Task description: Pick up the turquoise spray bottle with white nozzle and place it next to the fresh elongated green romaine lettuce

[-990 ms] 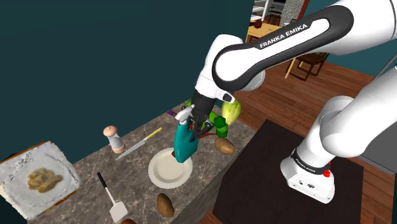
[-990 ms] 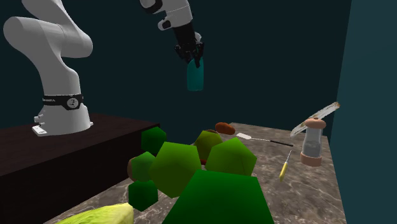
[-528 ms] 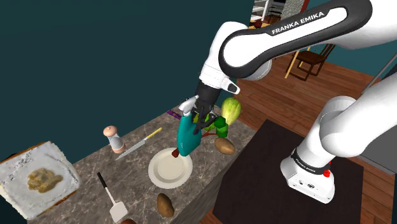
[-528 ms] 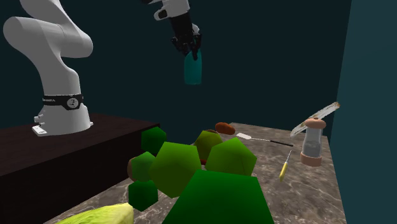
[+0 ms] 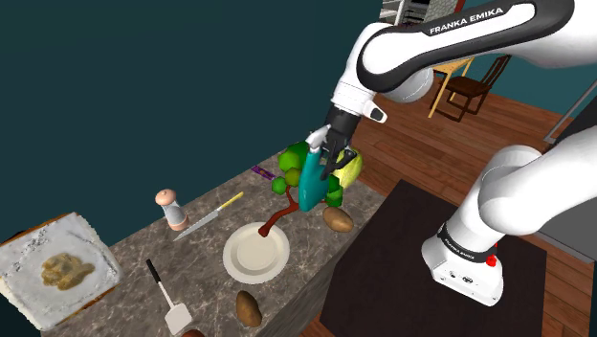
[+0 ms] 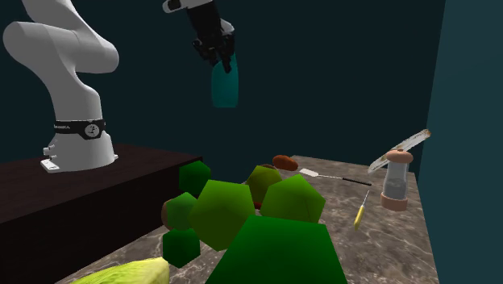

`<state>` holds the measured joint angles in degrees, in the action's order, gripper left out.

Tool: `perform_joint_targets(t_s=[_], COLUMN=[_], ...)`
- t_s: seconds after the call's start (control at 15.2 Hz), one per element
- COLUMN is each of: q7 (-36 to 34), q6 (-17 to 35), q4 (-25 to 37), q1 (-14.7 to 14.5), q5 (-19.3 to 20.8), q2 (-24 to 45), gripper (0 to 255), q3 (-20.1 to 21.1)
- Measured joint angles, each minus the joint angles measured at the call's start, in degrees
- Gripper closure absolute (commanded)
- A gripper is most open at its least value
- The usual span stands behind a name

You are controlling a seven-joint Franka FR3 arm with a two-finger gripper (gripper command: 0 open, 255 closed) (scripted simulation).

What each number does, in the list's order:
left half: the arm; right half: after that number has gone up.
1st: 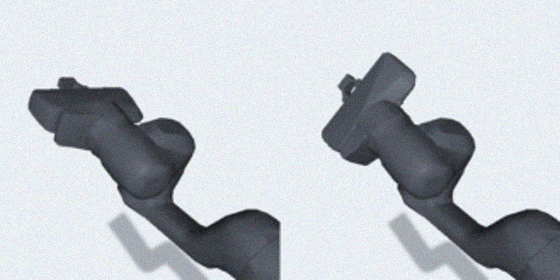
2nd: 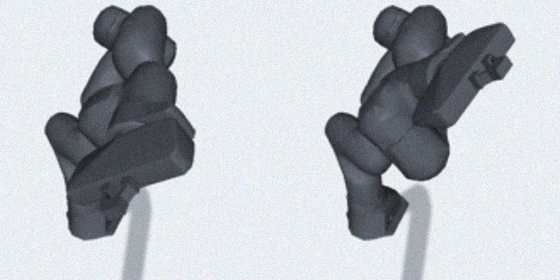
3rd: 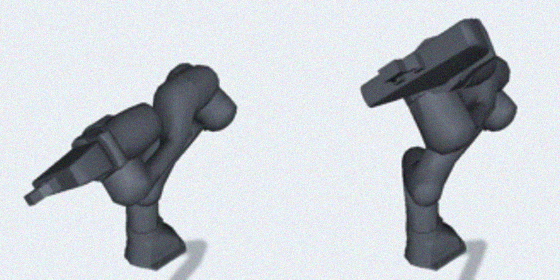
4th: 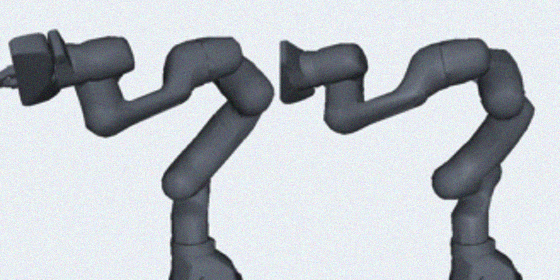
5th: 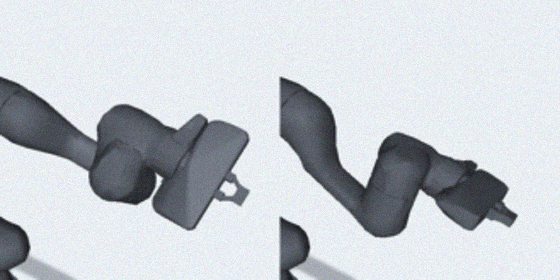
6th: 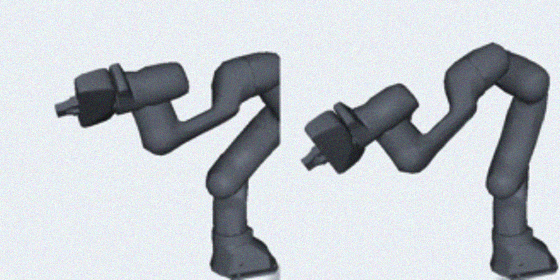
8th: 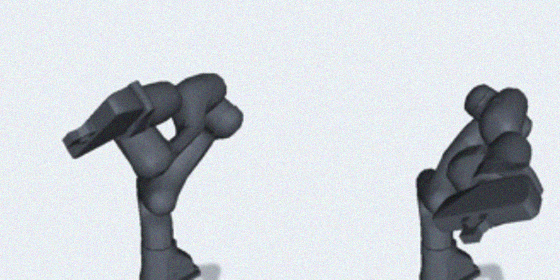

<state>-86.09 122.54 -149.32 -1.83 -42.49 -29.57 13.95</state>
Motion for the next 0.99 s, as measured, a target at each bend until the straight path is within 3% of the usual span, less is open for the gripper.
perform_joint_targets(t_s=[0.46,0.99], q7=[8.35,17.71], q6=[-7.05,-13.41], q4=[-2.5,-0.2], q1=[5.79,12.55], q5=[6.46,14.49], q2=[-3.86,-2.39], gripper=[255,255], q3=[-9.26,-18.9])
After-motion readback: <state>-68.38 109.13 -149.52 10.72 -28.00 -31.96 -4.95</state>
